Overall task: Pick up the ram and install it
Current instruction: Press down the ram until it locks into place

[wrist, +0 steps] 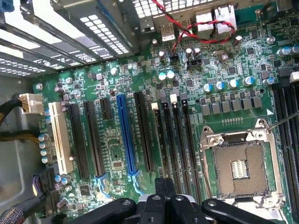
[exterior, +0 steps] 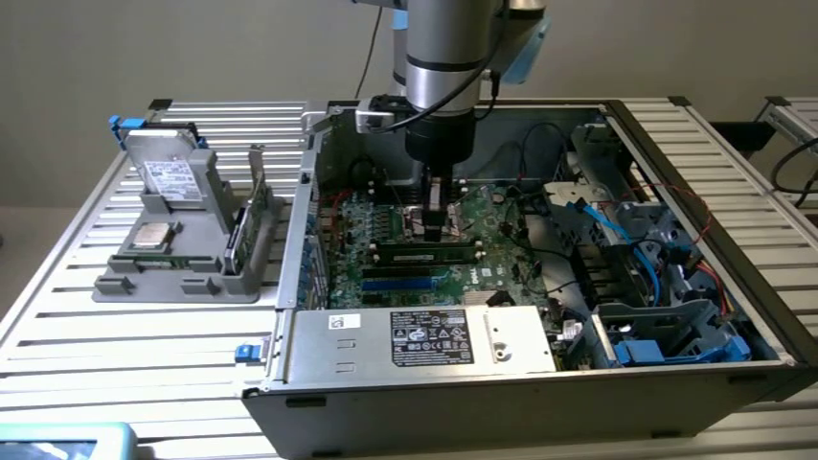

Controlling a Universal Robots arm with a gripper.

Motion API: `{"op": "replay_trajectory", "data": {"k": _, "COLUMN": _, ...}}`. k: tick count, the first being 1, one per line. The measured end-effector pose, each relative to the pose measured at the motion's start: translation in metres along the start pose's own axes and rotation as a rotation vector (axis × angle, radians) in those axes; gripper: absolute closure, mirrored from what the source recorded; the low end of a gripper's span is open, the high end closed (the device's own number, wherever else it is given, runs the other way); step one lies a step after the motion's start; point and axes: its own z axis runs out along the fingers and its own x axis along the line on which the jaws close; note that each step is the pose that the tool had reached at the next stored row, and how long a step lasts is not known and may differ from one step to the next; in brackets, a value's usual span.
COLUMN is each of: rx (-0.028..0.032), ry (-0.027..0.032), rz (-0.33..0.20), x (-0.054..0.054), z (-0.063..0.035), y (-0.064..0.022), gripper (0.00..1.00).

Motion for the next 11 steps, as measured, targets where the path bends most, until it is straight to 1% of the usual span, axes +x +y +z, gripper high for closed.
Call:
{"op": "replay_trajectory", "data": {"k": 2, "rx": -0.0022, "ry": -0.0016, "rz": 0.021, "x": 0.0, "z": 0.0, "y": 0.0, "gripper": 0.89}}
{"op": "replay_trajectory", "data": {"k": 5, "rx": -0.008, "ry": -0.0044, "rz": 0.057, "x": 0.0, "z": 0.0002, "y": 0.0, "gripper": 0.89}}
{"op": "replay_trajectory", "data": {"k": 6, "rx": -0.0101, "ry": -0.0062, "rz": 0.07, "x": 0.0, "z": 0.0004, "y": 0.0001, "gripper": 0.89}}
{"op": "replay_trajectory", "data": {"k": 7, "rx": -0.0126, "ry": -0.01, "rz": 0.08, "x": 0.0001, "z": 0.0005, "y": 0.0001, "gripper": 0.89}}
{"op": "replay_trajectory", "data": {"k": 8, "rx": -0.0141, "ry": -0.0152, "rz": 0.088, "x": 0.0, "z": 0.0006, "y": 0.0001, "gripper": 0.89}}
{"op": "replay_trajectory", "data": {"k": 9, "rx": -0.0149, "ry": -0.0172, "rz": 0.098, "x": -0.0001, "z": 0.0007, "y": 0.0001, "gripper": 0.89}}
{"op": "replay_trajectory", "data": {"k": 10, "rx": -0.0133, "ry": -0.0179, "rz": 0.107, "x": -0.0001, "z": 0.0008, "y": 0.0001, "gripper": 0.89}}
{"op": "replay_trajectory", "data": {"k": 11, "rx": -0.0099, "ry": -0.0189, "rz": 0.115, "x": -0.0001, "z": 0.0008, "y": 0.0001, "gripper": 0.89}}
